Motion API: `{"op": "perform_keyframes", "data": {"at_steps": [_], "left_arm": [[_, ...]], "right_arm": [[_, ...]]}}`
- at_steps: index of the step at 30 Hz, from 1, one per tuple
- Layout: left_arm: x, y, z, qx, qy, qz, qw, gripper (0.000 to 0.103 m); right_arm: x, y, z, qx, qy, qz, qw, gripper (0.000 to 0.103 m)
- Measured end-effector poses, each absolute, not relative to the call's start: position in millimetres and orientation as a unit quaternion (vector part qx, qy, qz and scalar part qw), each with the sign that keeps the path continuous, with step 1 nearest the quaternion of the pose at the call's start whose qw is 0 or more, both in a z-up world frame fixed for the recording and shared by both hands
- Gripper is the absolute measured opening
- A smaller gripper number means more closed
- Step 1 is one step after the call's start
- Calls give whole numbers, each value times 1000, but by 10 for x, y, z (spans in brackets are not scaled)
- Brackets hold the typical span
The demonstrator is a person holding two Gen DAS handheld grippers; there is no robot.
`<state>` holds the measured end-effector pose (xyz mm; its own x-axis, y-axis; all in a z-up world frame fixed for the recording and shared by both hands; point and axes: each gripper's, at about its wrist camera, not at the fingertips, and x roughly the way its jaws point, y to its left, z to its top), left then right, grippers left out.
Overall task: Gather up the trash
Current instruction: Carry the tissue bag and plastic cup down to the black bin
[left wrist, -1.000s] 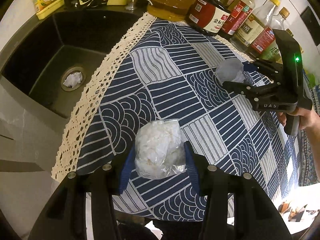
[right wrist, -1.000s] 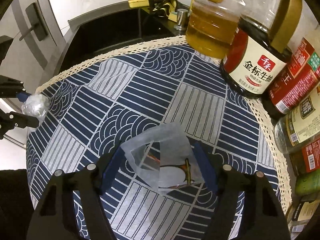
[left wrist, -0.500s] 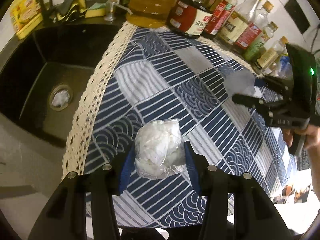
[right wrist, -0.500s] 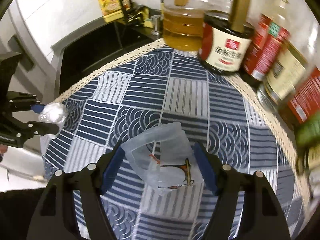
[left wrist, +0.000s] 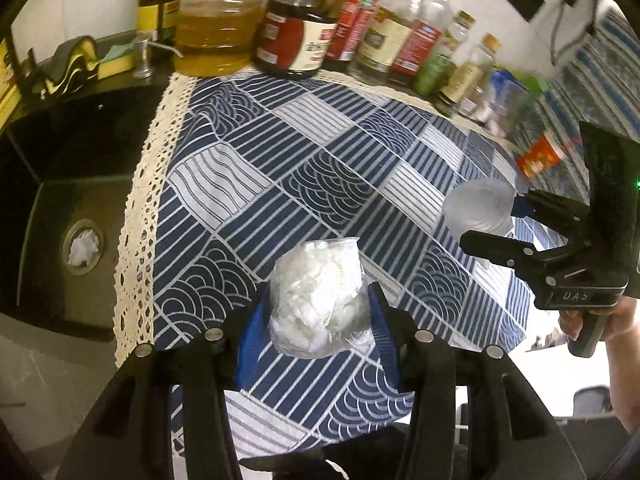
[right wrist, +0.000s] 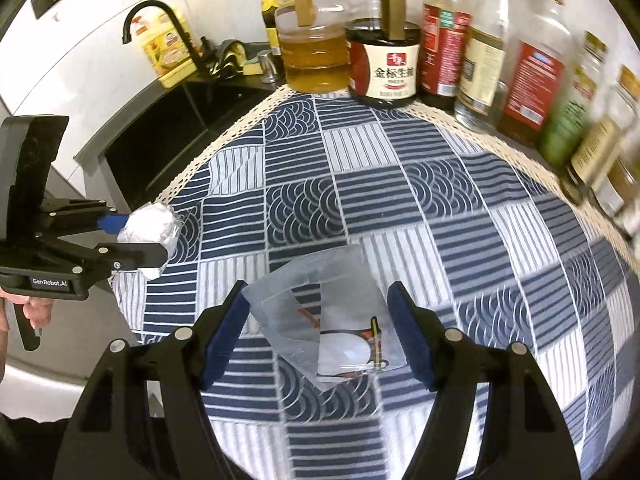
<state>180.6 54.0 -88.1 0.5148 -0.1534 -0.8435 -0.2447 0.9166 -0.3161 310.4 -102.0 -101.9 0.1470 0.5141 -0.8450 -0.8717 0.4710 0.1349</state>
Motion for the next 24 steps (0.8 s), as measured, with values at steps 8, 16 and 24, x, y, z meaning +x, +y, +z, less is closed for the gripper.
{"op": "perform_keyframes", "data": {"at_steps": [8,16,24], "left_arm": [[1543,470,-842,-184,489,-11,853,46],[1212,423,-761,-161,485,-39,858,46],[838,413,-702,-156,480,-60,861,46]], "right_arm": [[2659,-1177,-987,-173,455,437,756,70],[2175,-1284,-902,-144,455,412,776,70],[1725,-1317,-893,-116,459,400,785,70]]}}
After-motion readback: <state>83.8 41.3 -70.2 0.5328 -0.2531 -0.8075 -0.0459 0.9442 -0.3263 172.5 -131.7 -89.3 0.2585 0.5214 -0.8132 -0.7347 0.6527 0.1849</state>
